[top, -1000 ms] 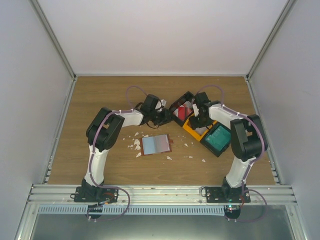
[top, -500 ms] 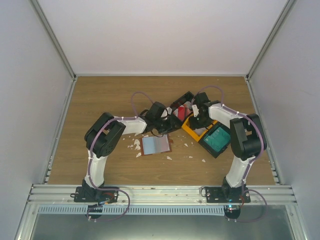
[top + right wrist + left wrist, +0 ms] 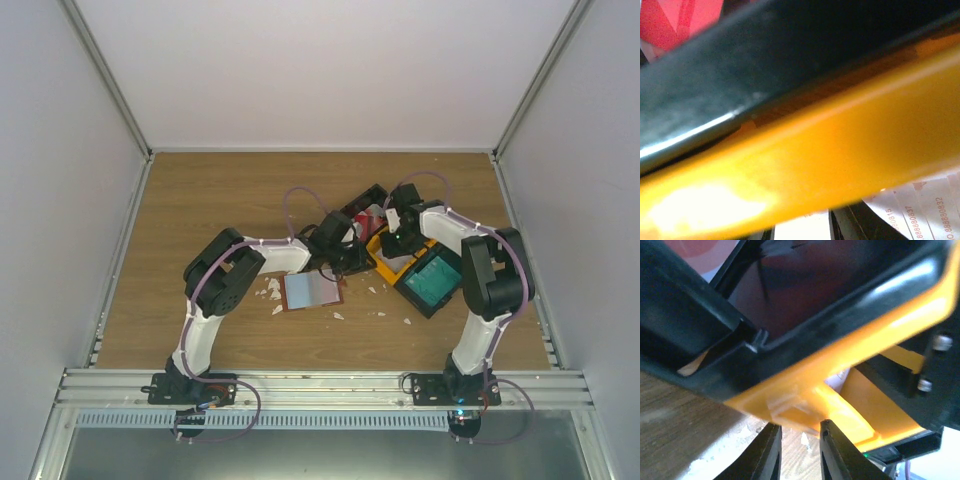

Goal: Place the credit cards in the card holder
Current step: Pick up the credit card from the storage box.

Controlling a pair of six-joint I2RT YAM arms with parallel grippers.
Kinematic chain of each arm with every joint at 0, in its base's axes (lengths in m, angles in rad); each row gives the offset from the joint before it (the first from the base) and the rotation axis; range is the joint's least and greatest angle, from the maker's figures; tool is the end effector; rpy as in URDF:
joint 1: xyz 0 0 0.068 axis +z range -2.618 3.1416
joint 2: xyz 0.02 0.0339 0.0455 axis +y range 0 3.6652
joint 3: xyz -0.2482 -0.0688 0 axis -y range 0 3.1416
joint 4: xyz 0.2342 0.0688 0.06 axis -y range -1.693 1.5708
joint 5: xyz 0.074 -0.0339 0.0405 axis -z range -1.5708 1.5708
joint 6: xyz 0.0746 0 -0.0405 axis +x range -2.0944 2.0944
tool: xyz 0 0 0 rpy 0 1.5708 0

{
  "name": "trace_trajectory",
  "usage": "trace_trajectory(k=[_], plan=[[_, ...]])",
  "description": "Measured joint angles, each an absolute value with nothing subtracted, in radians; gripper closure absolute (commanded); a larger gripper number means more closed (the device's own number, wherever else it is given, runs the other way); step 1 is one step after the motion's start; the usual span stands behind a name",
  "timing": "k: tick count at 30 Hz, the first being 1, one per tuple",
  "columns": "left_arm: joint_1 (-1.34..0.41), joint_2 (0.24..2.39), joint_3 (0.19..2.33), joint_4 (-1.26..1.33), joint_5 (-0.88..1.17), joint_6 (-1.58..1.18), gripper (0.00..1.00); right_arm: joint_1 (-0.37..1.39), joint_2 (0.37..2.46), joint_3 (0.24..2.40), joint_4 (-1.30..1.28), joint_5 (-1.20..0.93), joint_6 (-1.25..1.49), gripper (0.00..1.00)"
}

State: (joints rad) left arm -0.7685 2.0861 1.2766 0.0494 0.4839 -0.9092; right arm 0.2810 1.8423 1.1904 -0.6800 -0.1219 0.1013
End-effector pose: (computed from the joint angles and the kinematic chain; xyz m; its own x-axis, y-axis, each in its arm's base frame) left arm 0.2985 -0.3369 0.1048 -0.9811 -0.0230 -0.1924 0.1361 0.6249 -0.7688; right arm 0.3282 0.1042 0.1144 -0.9593 -0.1724 -0.2235 -0.2070 0.9681 0.1415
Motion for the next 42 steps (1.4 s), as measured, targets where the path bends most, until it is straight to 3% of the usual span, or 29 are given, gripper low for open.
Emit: trace_trajectory(k=[31,37,42], plan=[[-0.782,2.114,1.310,0.030,0.470,-0.907,0.76,0.291,1.662,1.103,-0.715,-0.287,0.113,0.76],[-0.783,2.114,1.310,0.031,0.469,-0.906,0.76,0.313,1.663,1.102,-0.726,-0.260,0.110,0.61],[-0.783,2.114,1.310,0.030,0.465,-0.906,0.77,0.327,1.663,1.093,-0.750,-0.219,0.105,0.63]])
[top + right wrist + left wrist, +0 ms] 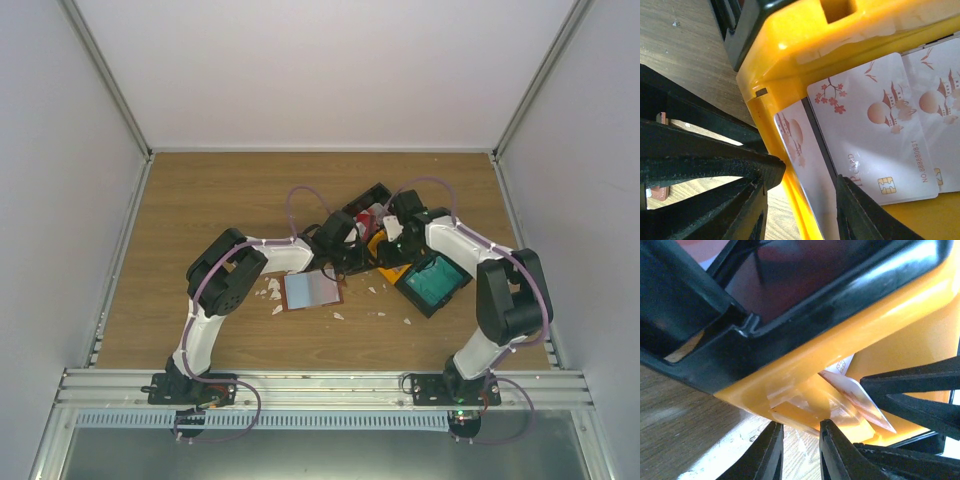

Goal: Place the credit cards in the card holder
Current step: Pick up the credit card from the storage box.

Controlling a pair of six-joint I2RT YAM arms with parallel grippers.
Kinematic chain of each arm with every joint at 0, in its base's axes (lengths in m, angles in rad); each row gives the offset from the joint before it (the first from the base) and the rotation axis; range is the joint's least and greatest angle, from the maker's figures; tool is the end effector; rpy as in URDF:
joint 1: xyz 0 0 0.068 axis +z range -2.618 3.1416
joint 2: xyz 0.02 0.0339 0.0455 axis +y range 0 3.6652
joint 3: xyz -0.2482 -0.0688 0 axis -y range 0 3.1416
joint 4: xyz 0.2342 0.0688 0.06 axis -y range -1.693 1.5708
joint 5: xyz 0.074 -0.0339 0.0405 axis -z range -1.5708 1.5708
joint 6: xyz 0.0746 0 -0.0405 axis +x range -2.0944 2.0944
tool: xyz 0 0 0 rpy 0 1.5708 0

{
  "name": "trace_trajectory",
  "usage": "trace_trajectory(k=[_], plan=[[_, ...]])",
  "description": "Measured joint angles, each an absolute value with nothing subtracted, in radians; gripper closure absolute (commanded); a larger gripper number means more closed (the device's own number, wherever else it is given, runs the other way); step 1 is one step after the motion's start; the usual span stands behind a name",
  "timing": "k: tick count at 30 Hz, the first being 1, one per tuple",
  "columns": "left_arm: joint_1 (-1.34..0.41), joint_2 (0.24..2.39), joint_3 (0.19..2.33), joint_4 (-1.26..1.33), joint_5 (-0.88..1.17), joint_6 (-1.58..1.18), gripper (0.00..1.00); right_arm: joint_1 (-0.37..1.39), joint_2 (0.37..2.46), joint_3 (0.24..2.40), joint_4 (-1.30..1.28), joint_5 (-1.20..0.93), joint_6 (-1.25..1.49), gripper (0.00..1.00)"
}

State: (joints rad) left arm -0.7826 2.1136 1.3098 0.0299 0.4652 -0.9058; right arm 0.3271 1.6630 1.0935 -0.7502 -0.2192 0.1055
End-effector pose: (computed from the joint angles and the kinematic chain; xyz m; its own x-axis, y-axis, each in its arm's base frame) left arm 0.2987 -0.3442 0.1007 -0.9807 -0.0166 -0.1946 0.1392 0.6393 -0.7563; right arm 0.2873 0.1146 0.1427 -0.9506 -0.2140 -0.2249 -0.2662 0.9347 0.2356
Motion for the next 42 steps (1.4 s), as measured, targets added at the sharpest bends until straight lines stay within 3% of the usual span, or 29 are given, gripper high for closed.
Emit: trace_trajectory(k=[3,7,11,17,26,35,42], plan=[[-0.783,2.114,1.310,0.032,0.462,-0.906,0.76,0.334,1.663,1.093,-0.752,-0.210,0.104,0.72],[-0.783,2.113,1.310,0.033,0.461,-0.905,0.76,0.340,1.664,1.093,-0.752,-0.193,0.106,0.91],[-0.783,2.113,1.310,0.033,0.458,-0.899,0.76,0.342,1.661,1.097,-0.752,-0.165,0.104,0.99],[-0.783,2.113,1.310,0.033,0.457,-0.890,0.71,0.344,1.596,1.113,-0.758,-0.102,0.110,0.99],[-0.783,2.041,1.264,0.034,0.415,-0.854,0.49,0.347,1.440,1.137,-0.775,-0.096,0.155,0.99],[-0.783,1.710,1.056,0.037,0.298,-0.723,0.36,0.353,1.248,1.068,-0.658,-0.289,0.204,1.00],[-0.783,1.459,0.890,0.039,0.257,-0.615,0.12,0.363,1.197,0.941,-0.458,-0.480,0.290,0.99]])
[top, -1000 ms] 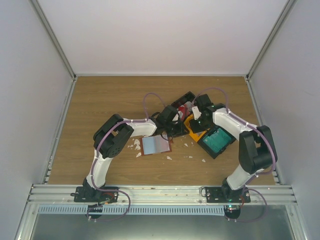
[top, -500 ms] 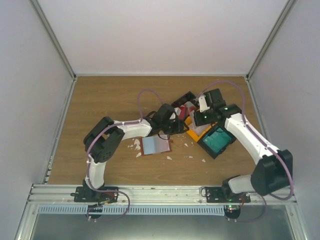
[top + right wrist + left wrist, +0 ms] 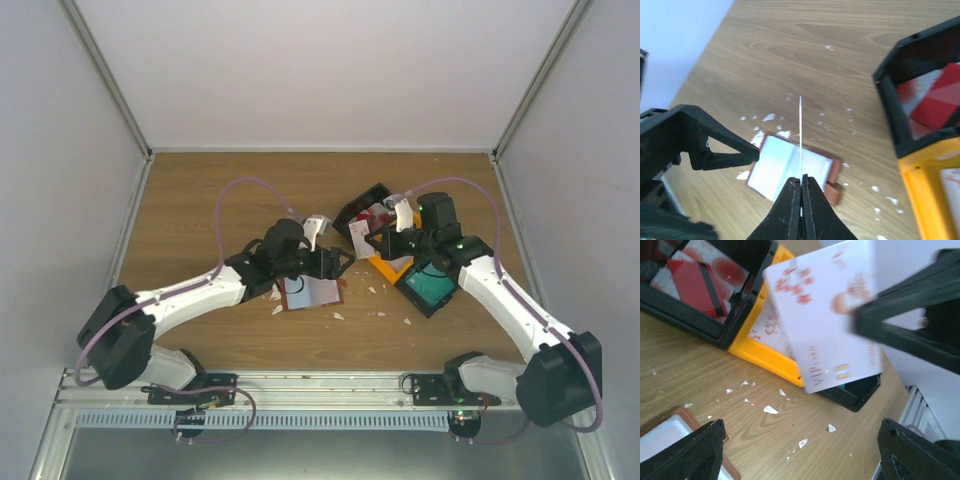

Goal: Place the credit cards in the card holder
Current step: Pick up the credit card from the storage box.

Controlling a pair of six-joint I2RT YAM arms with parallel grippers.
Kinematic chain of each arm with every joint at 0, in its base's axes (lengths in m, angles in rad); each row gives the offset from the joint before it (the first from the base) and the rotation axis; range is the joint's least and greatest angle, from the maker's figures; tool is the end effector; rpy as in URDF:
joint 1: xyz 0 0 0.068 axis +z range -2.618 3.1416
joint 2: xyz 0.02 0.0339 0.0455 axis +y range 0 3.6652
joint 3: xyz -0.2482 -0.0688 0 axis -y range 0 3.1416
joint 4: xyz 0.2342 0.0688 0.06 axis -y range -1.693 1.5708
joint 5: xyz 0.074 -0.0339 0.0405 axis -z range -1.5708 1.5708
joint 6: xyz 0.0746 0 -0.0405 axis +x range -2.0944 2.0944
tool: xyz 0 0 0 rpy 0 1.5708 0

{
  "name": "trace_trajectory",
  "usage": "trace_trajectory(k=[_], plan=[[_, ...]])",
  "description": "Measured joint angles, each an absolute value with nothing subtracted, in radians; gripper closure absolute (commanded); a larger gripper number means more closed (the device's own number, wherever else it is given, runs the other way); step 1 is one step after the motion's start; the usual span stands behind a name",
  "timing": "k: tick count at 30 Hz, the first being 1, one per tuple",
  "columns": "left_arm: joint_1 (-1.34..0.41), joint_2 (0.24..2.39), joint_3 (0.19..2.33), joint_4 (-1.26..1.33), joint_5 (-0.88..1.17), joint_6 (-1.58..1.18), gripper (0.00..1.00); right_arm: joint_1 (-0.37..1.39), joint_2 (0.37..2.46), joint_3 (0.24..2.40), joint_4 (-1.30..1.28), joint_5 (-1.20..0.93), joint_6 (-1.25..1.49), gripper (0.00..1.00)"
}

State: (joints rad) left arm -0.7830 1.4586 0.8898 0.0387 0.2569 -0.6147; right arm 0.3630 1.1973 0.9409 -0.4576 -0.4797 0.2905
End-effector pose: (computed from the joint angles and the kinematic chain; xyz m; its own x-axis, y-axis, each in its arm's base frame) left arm 0.2333 -0.2589 0.2106 -0.7759 -0.0148 -0.6307 0.4776 0.6394 -0.6025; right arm 0.2469 0.1306 0.2514 -0.7702 -0.0207 -0.6375 -0.4389 0.7425 0.5060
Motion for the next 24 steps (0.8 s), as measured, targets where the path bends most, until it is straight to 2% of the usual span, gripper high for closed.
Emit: trace_trajectory(k=[3,13,17,20,24], plan=[[-0.778,1.351,0.836,0.041,0.252,-0.584,0.01,0.373,1.195,0.886,-0.363,-0.556,0.340,0.99],[-0.720,1.173,0.795,0.048,0.264,-0.548,0.01,0.418,1.195,0.775,-0.059,-0.762,0.490,0.99],[-0.676,1.151,0.787,0.050,0.352,-0.560,0.01,0.423,1.195,0.756,0.045,-0.823,0.528,1.00],[-0.651,1.151,0.788,0.058,0.454,-0.575,0.05,0.424,1.194,0.755,0.093,-0.865,0.532,1.00],[-0.644,1.151,0.805,0.066,0.564,-0.596,0.19,0.424,1.191,0.758,0.131,-0.926,0.532,1.00]])
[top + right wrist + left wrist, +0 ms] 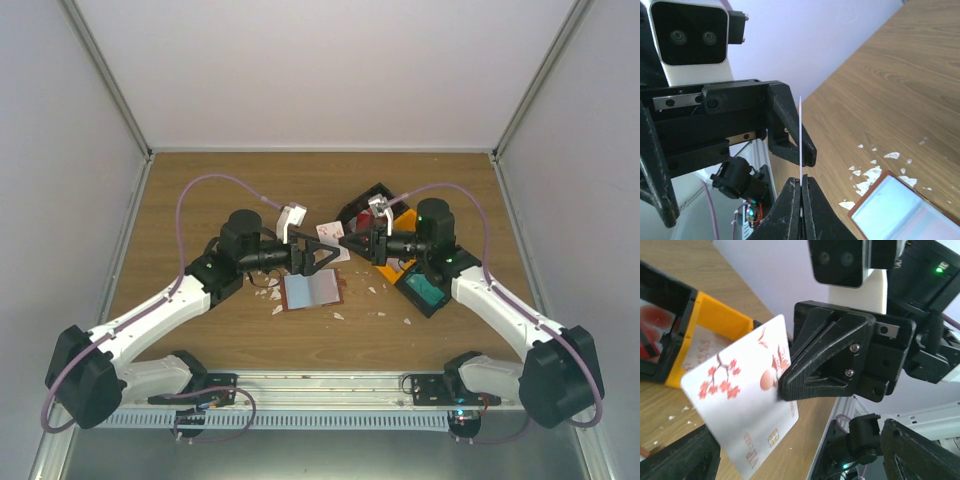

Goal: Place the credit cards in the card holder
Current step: Pick up the credit card from the storage box.

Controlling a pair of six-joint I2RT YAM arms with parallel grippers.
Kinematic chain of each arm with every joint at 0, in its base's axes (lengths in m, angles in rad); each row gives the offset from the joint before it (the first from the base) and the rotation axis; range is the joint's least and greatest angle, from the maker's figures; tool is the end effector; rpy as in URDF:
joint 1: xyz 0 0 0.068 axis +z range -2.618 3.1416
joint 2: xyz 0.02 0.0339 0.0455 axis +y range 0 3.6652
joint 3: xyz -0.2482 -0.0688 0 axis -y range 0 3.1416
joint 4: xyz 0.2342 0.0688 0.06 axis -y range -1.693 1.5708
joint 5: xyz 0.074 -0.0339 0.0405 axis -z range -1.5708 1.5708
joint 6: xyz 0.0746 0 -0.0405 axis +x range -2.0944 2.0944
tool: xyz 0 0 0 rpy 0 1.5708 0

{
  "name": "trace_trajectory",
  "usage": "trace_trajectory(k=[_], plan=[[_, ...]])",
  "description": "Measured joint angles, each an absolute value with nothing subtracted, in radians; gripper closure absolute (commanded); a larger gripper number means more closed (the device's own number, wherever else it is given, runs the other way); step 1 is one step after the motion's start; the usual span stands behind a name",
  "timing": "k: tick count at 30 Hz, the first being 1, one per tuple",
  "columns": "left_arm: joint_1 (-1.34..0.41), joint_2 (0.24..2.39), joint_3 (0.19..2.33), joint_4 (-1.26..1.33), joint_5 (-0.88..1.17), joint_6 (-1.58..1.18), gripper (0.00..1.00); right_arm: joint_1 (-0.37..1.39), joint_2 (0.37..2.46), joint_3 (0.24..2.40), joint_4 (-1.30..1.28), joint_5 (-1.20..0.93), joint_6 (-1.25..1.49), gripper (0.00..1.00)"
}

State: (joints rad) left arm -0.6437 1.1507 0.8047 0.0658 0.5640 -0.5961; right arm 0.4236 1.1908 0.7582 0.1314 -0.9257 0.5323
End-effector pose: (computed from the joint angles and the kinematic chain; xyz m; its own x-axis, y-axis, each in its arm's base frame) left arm 0.2089 -0.2066 0.2792 -0.6985 -0.0691 -0.7123 0.6356 0.3974 -0.6619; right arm 0.2300 0.1691 0.2650 -0.7115 0.0139 -0.7025 -0.6751 0.2639 0.6889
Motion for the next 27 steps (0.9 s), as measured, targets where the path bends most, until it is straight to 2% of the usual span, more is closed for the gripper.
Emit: trace_trajectory(k=[4,8,10,15,17,21,22,27], plan=[[-0.644,1.150,0.815,0.079,0.604,-0.608,0.31,0.424,1.189,0.761,0.158,-0.981,0.533,0.99],[-0.644,1.150,0.815,0.086,0.604,-0.621,0.34,0.424,1.177,0.761,0.174,-1.026,0.533,1.00],[-0.644,1.150,0.815,0.088,0.600,-0.622,0.39,0.424,1.163,0.761,0.178,-1.041,0.533,1.00],[-0.644,1.150,0.815,0.103,0.601,-0.635,0.66,0.424,1.144,0.761,0.184,-1.080,0.532,0.99],[-0.644,1.151,0.815,0.113,0.606,-0.638,0.79,0.425,1.144,0.761,0.182,-1.088,0.531,0.96],[-0.644,1.151,0.815,0.128,0.622,-0.641,0.97,0.425,1.144,0.761,0.163,-1.095,0.511,0.90],[-0.644,1.151,0.815,0.132,0.630,-0.639,1.00,0.425,1.144,0.761,0.152,-1.091,0.501,0.88],[-0.645,1.156,0.814,0.149,0.651,-0.641,1.00,0.425,1.144,0.761,0.123,-1.092,0.467,0.77]])
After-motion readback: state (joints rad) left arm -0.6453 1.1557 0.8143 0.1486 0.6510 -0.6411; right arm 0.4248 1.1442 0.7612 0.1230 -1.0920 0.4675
